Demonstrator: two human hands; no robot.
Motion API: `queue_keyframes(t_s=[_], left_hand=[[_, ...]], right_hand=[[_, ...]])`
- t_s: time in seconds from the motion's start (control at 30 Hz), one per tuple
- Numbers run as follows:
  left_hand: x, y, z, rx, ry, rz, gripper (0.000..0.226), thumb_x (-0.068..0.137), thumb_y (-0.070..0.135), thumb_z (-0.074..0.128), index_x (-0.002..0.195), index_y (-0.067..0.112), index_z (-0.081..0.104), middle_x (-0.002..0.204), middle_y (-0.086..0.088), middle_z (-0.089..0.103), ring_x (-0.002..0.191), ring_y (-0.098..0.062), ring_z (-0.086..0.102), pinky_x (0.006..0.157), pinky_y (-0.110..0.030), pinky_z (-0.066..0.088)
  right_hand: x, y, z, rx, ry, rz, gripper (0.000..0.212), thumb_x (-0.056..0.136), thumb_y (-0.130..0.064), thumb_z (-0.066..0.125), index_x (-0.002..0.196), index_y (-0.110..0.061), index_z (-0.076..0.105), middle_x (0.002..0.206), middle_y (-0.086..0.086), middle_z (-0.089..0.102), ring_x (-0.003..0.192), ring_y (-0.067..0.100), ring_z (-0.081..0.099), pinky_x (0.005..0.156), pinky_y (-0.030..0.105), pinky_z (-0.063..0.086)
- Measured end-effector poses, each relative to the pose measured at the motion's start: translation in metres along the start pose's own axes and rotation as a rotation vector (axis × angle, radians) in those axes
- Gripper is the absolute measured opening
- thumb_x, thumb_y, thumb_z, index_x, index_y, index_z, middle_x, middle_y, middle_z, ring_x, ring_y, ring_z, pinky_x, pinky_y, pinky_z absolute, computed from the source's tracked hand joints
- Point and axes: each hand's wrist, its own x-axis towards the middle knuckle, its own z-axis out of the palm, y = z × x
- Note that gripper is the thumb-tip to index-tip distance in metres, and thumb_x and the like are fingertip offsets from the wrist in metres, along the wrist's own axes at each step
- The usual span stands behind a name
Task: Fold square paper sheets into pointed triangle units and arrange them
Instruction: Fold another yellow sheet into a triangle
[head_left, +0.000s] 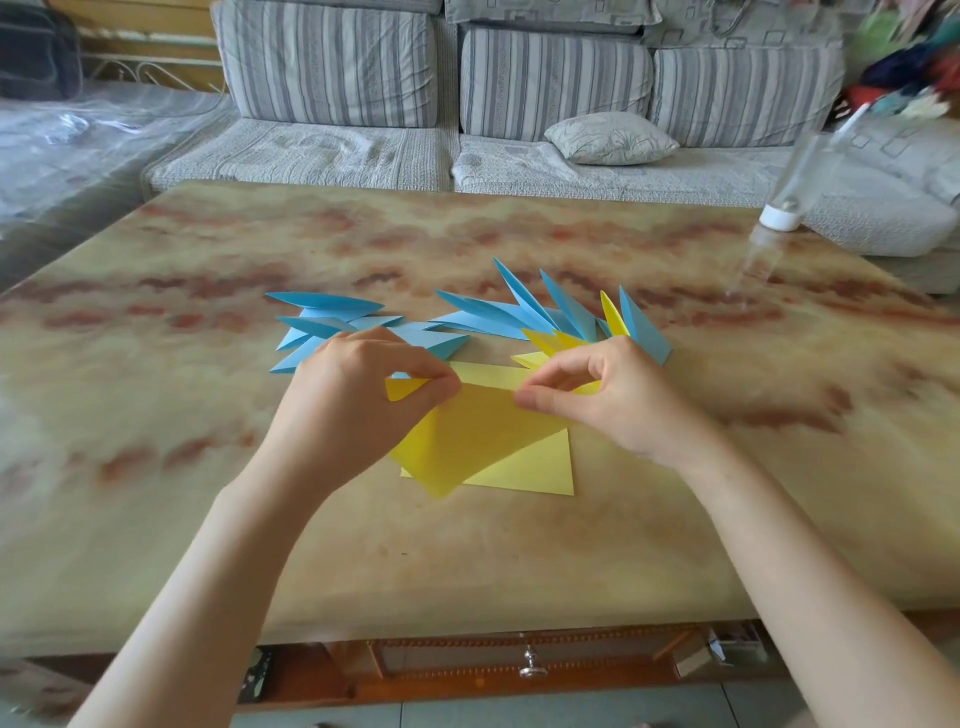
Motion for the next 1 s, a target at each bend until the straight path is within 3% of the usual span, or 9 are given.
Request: queue_keyframes(t_s=[0.1, 0.13, 0.23, 0.37, 0.53, 0.7, 0.83, 1.0], left_hand=[[0.001, -0.003, -0.003, -0.022, 0.003, -0.061, 0.0, 0.08, 0.035, 0.073, 0.08, 0.035, 0.072, 0.087, 0.009, 0.066, 0.083, -0.017, 0.058, 0.071, -0.031, 0.045], [0.001, -0.002, -0.003, -0.04, -0.011, -0.079, 0.003, 0.08, 0.035, 0.073, 0.078, 0.036, 0.071, 0.087, 0.01, 0.066, 0.083, -0.016, 0.058, 0.072, -0.033, 0.045], [0.001, 0.0, -0.003, -0.014, -0.031, -0.105, 0.011, 0.081, 0.036, 0.071, 0.073, 0.042, 0.065, 0.081, 0.019, 0.064, 0.08, -0.012, 0.057, 0.068, -0.025, 0.042], [0.003, -0.011, -0.015, 0.025, 0.054, -0.162, 0.015, 0.082, 0.032, 0.07, 0.072, 0.04, 0.064, 0.073, 0.027, 0.06, 0.061, -0.003, 0.051, 0.059, -0.021, 0.037], [0.001, -0.014, -0.022, -0.062, 0.02, -0.167, 0.019, 0.082, 0.03, 0.07, 0.069, 0.041, 0.064, 0.076, 0.027, 0.064, 0.064, 0.009, 0.054, 0.059, -0.015, 0.034], [0.0, -0.004, -0.006, -0.055, -0.084, -0.149, 0.021, 0.081, 0.032, 0.071, 0.066, 0.044, 0.062, 0.073, 0.026, 0.065, 0.075, -0.018, 0.062, 0.071, -0.033, 0.048], [-0.002, 0.004, 0.004, -0.047, -0.122, -0.119, 0.022, 0.081, 0.036, 0.07, 0.065, 0.047, 0.059, 0.074, 0.024, 0.063, 0.074, -0.011, 0.059, 0.065, -0.024, 0.044], [-0.004, 0.011, 0.013, -0.076, -0.128, -0.052, 0.02, 0.079, 0.04, 0.068, 0.065, 0.05, 0.058, 0.076, 0.006, 0.069, 0.076, -0.019, 0.06, 0.069, -0.036, 0.05]], right_hand=[[-0.001, 0.006, -0.007, 0.016, -0.009, 0.023, 0.006, 0.078, -0.033, 0.074, 0.074, -0.029, 0.073, 0.072, -0.019, 0.07, 0.079, 0.01, 0.063, 0.079, 0.02, 0.047], [-0.001, 0.007, -0.008, 0.031, -0.014, 0.027, 0.007, 0.078, -0.034, 0.073, 0.075, -0.028, 0.073, 0.073, -0.018, 0.07, 0.079, 0.01, 0.063, 0.077, 0.017, 0.046], [-0.002, 0.009, -0.011, 0.004, -0.022, 0.025, 0.016, 0.078, -0.037, 0.07, 0.075, -0.022, 0.074, 0.075, -0.015, 0.071, 0.075, 0.009, 0.062, 0.076, 0.018, 0.045], [-0.004, 0.018, -0.024, -0.081, 0.03, 0.013, 0.02, 0.088, -0.024, 0.066, 0.073, -0.014, 0.074, 0.077, -0.005, 0.073, 0.073, 0.01, 0.061, 0.075, 0.016, 0.043], [-0.006, 0.021, -0.033, 0.008, 0.124, -0.012, 0.017, 0.09, -0.016, 0.064, 0.076, -0.009, 0.071, 0.077, -0.003, 0.073, 0.072, -0.002, 0.061, 0.073, 0.01, 0.042], [0.001, 0.014, -0.018, 0.025, 0.158, -0.061, 0.014, 0.086, -0.03, 0.066, 0.086, -0.018, 0.073, 0.086, -0.009, 0.071, 0.086, 0.006, 0.063, 0.077, 0.015, 0.044], [0.005, 0.006, -0.001, -0.047, 0.094, -0.14, 0.022, 0.074, -0.044, 0.071, 0.092, -0.03, 0.073, 0.097, -0.01, 0.069, 0.101, 0.008, 0.058, 0.093, 0.019, 0.039], [0.005, -0.007, 0.019, -0.142, 0.062, -0.153, 0.009, 0.076, -0.031, 0.078, 0.083, -0.027, 0.075, 0.08, -0.012, 0.064, 0.089, 0.004, 0.05, 0.087, 0.014, 0.034]])
